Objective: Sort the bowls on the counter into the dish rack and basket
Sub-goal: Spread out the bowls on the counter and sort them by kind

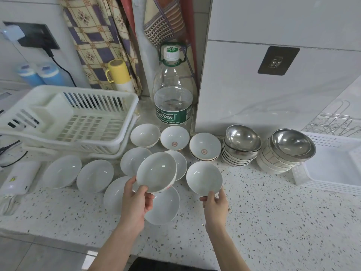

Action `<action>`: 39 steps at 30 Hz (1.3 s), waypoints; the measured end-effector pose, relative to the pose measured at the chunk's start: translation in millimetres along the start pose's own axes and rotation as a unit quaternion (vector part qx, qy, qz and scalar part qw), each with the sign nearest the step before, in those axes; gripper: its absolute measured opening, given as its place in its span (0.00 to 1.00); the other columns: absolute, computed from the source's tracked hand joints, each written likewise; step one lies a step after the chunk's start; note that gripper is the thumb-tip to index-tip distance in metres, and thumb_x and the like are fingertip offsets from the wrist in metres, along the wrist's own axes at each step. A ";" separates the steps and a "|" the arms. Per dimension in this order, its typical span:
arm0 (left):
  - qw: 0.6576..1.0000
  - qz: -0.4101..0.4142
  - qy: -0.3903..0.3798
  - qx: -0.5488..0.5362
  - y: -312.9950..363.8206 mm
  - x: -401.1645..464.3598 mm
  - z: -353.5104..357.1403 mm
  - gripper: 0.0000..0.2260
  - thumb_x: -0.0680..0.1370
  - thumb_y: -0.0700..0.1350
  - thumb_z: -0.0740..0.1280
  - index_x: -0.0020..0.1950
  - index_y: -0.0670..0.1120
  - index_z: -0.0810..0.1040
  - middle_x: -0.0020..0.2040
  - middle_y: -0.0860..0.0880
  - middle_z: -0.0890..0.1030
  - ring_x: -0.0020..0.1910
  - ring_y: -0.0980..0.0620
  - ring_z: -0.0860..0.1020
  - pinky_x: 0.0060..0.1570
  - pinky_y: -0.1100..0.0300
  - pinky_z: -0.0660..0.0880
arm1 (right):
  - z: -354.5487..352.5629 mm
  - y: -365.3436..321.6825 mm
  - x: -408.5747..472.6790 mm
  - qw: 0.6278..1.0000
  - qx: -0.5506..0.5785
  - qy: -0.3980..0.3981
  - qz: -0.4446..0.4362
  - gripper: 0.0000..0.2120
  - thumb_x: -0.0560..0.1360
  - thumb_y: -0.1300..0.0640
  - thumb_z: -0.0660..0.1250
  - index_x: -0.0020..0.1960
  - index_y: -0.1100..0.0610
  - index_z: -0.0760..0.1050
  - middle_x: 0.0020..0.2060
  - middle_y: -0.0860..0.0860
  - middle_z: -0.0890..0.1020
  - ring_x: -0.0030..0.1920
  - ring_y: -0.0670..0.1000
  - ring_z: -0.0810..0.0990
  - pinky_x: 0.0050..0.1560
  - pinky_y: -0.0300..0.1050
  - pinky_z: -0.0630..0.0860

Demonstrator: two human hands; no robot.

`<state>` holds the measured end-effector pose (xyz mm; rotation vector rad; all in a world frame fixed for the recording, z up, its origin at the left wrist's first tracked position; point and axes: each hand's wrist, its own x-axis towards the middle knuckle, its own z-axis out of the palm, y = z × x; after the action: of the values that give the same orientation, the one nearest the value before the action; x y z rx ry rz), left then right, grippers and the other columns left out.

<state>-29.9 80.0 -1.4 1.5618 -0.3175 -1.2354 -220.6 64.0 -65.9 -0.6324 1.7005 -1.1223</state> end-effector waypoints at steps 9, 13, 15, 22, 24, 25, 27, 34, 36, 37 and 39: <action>0.989 0.018 -0.066 0.132 -3.7 -7.8 -14.2 0.19 0.79 0.35 0.60 0.53 0.62 0.73 0.23 0.49 0.76 0.21 0.55 0.70 0.21 0.62 0.66 | 0.3 -3.6 -27.0 0.995 0.067 -0.012 0.079 0.25 0.82 0.51 0.59 0.77 0.51 0.59 0.49 0.52 0.84 0.29 0.48 0.69 0.28 0.40 0.67; 0.975 0.019 -0.127 0.183 -8.4 -20.5 -14.9 0.18 0.79 0.36 0.60 0.55 0.61 0.71 0.24 0.49 0.75 0.22 0.54 0.70 0.21 0.62 0.66 | -10.2 -3.3 -50.4 0.999 -0.035 -0.023 0.014 0.15 0.82 0.49 0.56 0.66 0.51 0.73 0.42 0.49 0.84 0.32 0.47 0.73 0.35 0.41 0.71; 0.966 0.022 -0.156 0.204 -14.0 -25.8 -13.3 0.19 0.79 0.36 0.60 0.57 0.61 0.69 0.24 0.49 0.76 0.22 0.54 0.72 0.22 0.62 0.68 | -18.8 -1.3 -60.9 0.995 -0.088 -0.019 -0.034 0.13 0.82 0.48 0.56 0.58 0.48 0.78 0.36 0.49 0.84 0.32 0.44 0.74 0.38 0.42 0.72; 0.929 0.042 -0.244 0.274 -38.9 -31.1 1.4 0.19 0.80 0.37 0.58 0.65 0.58 0.67 0.26 0.50 0.78 0.23 0.54 0.74 0.24 0.63 0.70 | -42.9 -1.4 -81.4 0.990 -0.107 -0.052 -0.082 0.12 0.75 0.46 0.62 0.45 0.52 0.79 0.29 0.50 0.81 0.25 0.41 0.69 0.29 0.38 0.66; 0.915 0.062 -0.267 0.295 -45.4 -31.4 3.3 0.18 0.81 0.39 0.59 0.67 0.57 0.66 0.28 0.50 0.78 0.24 0.53 0.75 0.25 0.63 0.71 | -48.7 2.1 -81.8 0.984 -0.146 -0.046 -0.086 0.08 0.72 0.51 0.62 0.44 0.52 0.78 0.25 0.48 0.76 0.25 0.43 0.67 0.30 0.40 0.65; 0.907 0.075 -0.277 0.308 -48.4 -31.9 4.3 0.17 0.81 0.40 0.60 0.68 0.56 0.67 0.28 0.50 0.78 0.24 0.54 0.76 0.26 0.64 0.71 | -52.0 4.8 -81.2 0.982 -0.163 -0.042 -0.086 0.06 0.73 0.54 0.63 0.43 0.52 0.78 0.23 0.46 0.72 0.25 0.44 0.66 0.29 0.40 0.64; 0.889 0.092 -0.300 0.334 -53.2 -34.4 6.7 0.18 0.82 0.44 0.62 0.70 0.56 0.67 0.30 0.50 0.80 0.26 0.55 0.78 0.27 0.64 0.72 | -59.9 11.3 -79.6 0.978 -0.192 -0.030 -0.080 0.06 0.75 0.59 0.63 0.43 0.53 0.77 0.22 0.45 0.68 0.25 0.44 0.63 0.27 0.37 0.61; 0.832 0.109 -0.380 0.388 -60.0 -41.5 5.5 0.34 0.68 0.56 0.71 0.55 0.85 0.53 0.41 0.70 0.80 0.39 0.69 0.79 0.36 0.74 0.72 | -73.8 21.3 -75.6 0.973 -0.224 -0.020 -0.056 0.06 0.75 0.63 0.62 0.42 0.58 0.77 0.22 0.45 0.67 0.23 0.44 0.62 0.24 0.33 0.59; 0.828 0.110 -0.386 0.393 -58.9 -42.0 5.7 0.34 0.64 0.58 0.71 0.56 0.85 0.53 0.41 0.75 0.77 0.41 0.72 0.78 0.36 0.76 0.72 | -74.5 23.4 -75.5 0.974 -0.220 -0.029 -0.044 0.05 0.75 0.63 0.62 0.43 0.58 0.77 0.22 0.46 0.68 0.23 0.44 0.63 0.25 0.34 0.60; 0.826 0.111 -0.386 0.395 -58.7 -41.2 5.5 0.35 0.63 0.59 0.70 0.55 0.86 0.52 0.40 0.75 0.77 0.40 0.73 0.77 0.35 0.77 0.71 | -74.7 23.9 -75.6 0.975 -0.217 -0.036 -0.037 0.06 0.75 0.62 0.62 0.45 0.57 0.77 0.22 0.45 0.70 0.23 0.43 0.64 0.25 0.35 0.61; 0.820 0.116 -0.389 0.404 -59.3 -39.1 4.7 0.38 0.60 0.61 0.69 0.57 0.84 0.47 0.38 0.72 0.77 0.39 0.75 0.75 0.35 0.79 0.69 | -75.3 24.5 -74.8 0.974 -0.217 -0.051 -0.023 0.06 0.75 0.62 0.62 0.47 0.56 0.78 0.23 0.46 0.75 0.22 0.42 0.66 0.27 0.37 0.63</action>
<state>-72.9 129.2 -29.5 1.5133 -1.7007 -1.5940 -257.6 164.7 -47.0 -0.9873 1.8622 -0.7320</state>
